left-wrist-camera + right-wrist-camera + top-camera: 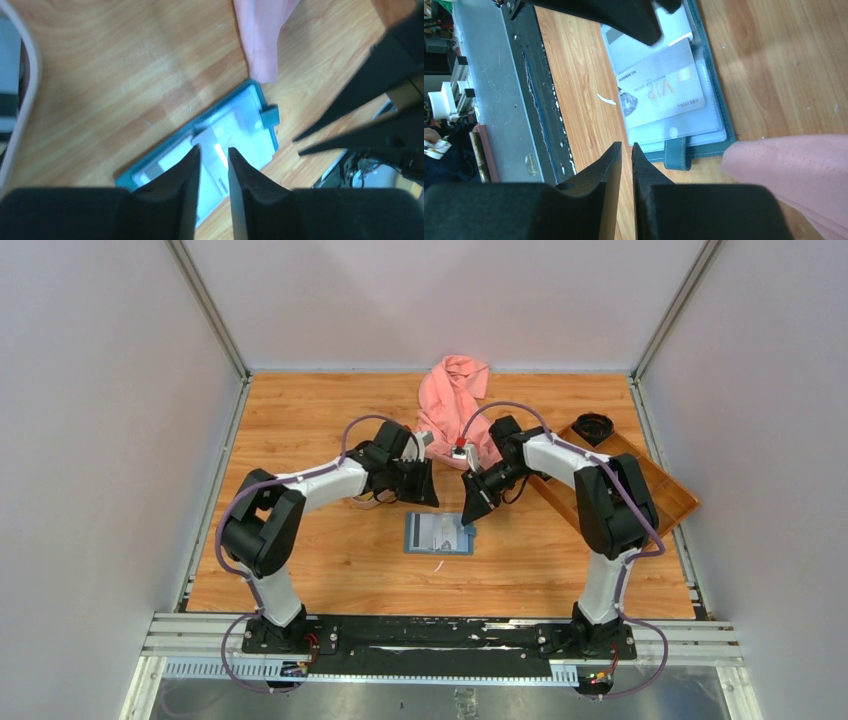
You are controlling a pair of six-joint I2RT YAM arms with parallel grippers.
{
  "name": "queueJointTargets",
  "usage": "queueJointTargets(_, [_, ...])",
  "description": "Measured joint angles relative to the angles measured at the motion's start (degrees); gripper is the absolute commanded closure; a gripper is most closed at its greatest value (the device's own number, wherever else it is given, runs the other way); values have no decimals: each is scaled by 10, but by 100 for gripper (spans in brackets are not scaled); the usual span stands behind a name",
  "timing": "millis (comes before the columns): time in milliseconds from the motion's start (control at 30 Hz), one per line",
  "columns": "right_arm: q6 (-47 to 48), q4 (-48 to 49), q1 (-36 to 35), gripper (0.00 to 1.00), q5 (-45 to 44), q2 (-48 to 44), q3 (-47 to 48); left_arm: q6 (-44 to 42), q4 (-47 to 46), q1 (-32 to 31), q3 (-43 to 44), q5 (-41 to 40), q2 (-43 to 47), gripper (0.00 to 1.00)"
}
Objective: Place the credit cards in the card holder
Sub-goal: Insert the credit card into the card holder.
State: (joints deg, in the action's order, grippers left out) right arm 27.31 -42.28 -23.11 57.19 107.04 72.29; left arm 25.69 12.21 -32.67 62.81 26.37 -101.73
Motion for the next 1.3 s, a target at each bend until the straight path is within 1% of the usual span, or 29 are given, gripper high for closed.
queueJointTargets(67, [-7,2,0,92,-9,8,0,0,0,0,-17,-5,16,86])
queueJointTargets(133, [-14,3,0,95,-18,20,0,3,1,-2,-35,-7,28,91])
queueJointTargets(233, [-24,4,0,97,-30,39,0,6,0,-10,-57,-11,30,92])
queueJointTargets(367, [-33,4,0,98,-39,50,0,9,1,-22,-83,-21,27,93])
queueJointTargets(467, [-37,5,0,98,-44,54,0,9,1,-26,-87,-28,20,93])
queueJointTargets(633, [-41,6,-1,99,-52,69,0,13,-11,-29,-82,-25,7,93])
queueJointTargets(800, [-47,7,-3,99,-54,76,0,22,-34,-47,-65,-17,-22,93])
queueJointTargets(1033, [-51,7,-4,99,-60,80,0,51,-73,-62,-62,11,-41,92])
queueJointTargets(1167, [-51,7,-4,97,-61,80,1,64,-85,-63,-62,16,-42,89])
queueJointTargets(1300, [-50,7,-4,93,-64,80,1,74,-96,-64,-62,19,-42,87])
